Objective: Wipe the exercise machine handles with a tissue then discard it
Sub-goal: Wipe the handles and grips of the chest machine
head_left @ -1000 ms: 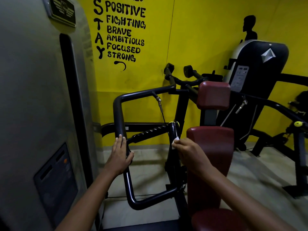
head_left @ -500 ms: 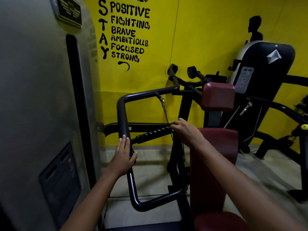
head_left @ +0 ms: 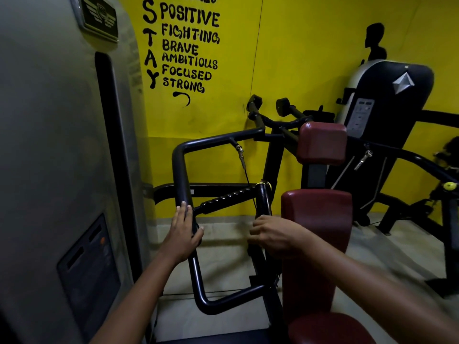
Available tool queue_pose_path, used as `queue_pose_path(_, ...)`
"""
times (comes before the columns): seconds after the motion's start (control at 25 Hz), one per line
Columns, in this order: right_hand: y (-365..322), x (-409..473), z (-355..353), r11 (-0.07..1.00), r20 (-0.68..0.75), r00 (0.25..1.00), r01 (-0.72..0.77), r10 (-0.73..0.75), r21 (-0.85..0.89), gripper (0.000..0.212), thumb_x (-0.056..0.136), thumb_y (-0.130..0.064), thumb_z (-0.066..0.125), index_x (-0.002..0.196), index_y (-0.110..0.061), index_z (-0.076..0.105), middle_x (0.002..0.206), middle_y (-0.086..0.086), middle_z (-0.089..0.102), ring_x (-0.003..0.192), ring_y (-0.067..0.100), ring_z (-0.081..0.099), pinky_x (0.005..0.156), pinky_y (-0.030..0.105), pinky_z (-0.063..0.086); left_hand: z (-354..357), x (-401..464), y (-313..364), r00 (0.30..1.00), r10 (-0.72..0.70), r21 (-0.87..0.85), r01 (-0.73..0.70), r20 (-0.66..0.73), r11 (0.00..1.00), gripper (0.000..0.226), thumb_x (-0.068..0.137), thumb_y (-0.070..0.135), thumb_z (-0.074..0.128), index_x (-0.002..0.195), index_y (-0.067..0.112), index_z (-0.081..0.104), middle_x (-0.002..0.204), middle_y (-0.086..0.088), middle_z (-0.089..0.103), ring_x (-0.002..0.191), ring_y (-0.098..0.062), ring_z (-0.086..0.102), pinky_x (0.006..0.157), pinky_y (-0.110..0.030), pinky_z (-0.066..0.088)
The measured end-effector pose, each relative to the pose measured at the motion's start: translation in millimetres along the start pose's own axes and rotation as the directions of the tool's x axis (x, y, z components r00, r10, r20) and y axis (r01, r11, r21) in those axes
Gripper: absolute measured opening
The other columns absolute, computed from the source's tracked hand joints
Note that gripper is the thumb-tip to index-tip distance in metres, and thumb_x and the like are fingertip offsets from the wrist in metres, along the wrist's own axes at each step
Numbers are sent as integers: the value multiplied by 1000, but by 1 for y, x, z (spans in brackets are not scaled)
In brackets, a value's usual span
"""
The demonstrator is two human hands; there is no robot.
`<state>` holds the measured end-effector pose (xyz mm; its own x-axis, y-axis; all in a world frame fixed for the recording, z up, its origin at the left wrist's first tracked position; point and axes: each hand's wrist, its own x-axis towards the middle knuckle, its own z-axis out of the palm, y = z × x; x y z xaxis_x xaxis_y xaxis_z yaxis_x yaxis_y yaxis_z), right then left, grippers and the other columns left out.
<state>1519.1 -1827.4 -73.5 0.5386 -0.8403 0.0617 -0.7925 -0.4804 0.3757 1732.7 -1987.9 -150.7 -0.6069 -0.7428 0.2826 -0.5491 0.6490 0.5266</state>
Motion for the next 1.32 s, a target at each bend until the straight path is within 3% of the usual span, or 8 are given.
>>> queue_pose_path(0.16, 22, 16, -14, 990, -167, 981, -114, 99, -81, 26, 82, -14, 38, 85, -10, 64, 76, 5, 63, 69, 20, 57, 59, 30, 52, 0, -1, 2, 1000, 2, -12, -2, -15, 1000, 73, 99, 38, 41, 152, 8, 1, 159, -5, -12, 146, -19, -13, 117, -33, 4)
queue_pose_path(0.36, 41, 22, -11, 928, -169, 923, -363, 346, -85, 17, 77, -1, 64, 94, -6, 64, 93, 12, 66, 94, 31, 62, 90, 41, 50, 0, 0, 2, 1000, 2, -6, -2, -15, 1000, 73, 99, 37, 42, 152, 7, 2, 159, -5, -12, 146, -19, -13, 117, -33, 4)
queue_pose_path(0.68, 0, -14, 3, 990, -251, 957, -141, 143, 24, 17, 86, -11, 50, 89, -9, 66, 89, 6, 67, 83, 22, 62, 77, 35, 56, 3, 1, -1, 1000, -8, -7, 8, -25, 1000, 73, 98, 38, 43, 152, 10, 2, 159, -4, -12, 146, -19, -13, 117, -34, 5)
queue_pose_path(0.8, 8, -14, -1, 776, -491, 601, -495, 631, 392, 28, 83, 4, 59, 109, -6, 67, 109, 11, 69, 98, 24, 67, 84, 34, 56, 4, 2, -1, 1000, -4, -7, 3, -29, 1000, 73, 98, 38, 43, 152, 9, 3, 159, -5, -12, 146, -19, -13, 117, -34, 5)
queue_pose_path(0.88, 19, -1, -9, 468, -396, 251, -532, 883, 706, 29, 85, 3, 59, 111, -6, 67, 109, 11, 70, 100, 22, 67, 88, 33, 53, 3, 2, 0, 1000, -4, -4, 4, -22, 1000, 73, 99, 37, 43, 152, 8, 3, 159, -5, -12, 146, -20, -13, 117, -34, 4)
queue_pose_path(0.92, 23, 6, -11, 352, -299, 186, -513, 936, 783, 27, 87, 0, 60, 112, -7, 68, 108, 11, 70, 100, 21, 66, 89, 30, 52, 3, 2, 0, 1000, -5, -3, 5, -20, 1000, 73, 99, 37, 43, 152, 8, 2, 159, -5, -12, 146, -20, -13, 117, -34, 4)
queue_pose_path(1.12, 14, 17, -12, 252, -152, 210, -623, 966, 740, 26, 88, -10, 61, 113, -8, 67, 107, 11, 70, 93, 17, 68, 73, 9, 41, 2, 2, 0, 1000, -5, 4, 5, -13, 1000, 72, 99, 37, 42, 152, 8, 2, 159, -6, -12, 146, -20, -13, 117, -34, 3)
queue_pose_path(1.32, -4, 0, -10, 233, -110, 220, -673, 969, 702, 21, 88, -15, 59, 100, -4, 72, 90, 13, 73, 80, 19, 69, 66, 20, 45, 3, 3, 0, 1000, -5, 21, 6, -17, 1000, 72, 99, 37, 42, 152, 7, 3, 159, -8, -10, 147, -23, -11, 118, -35, 4)
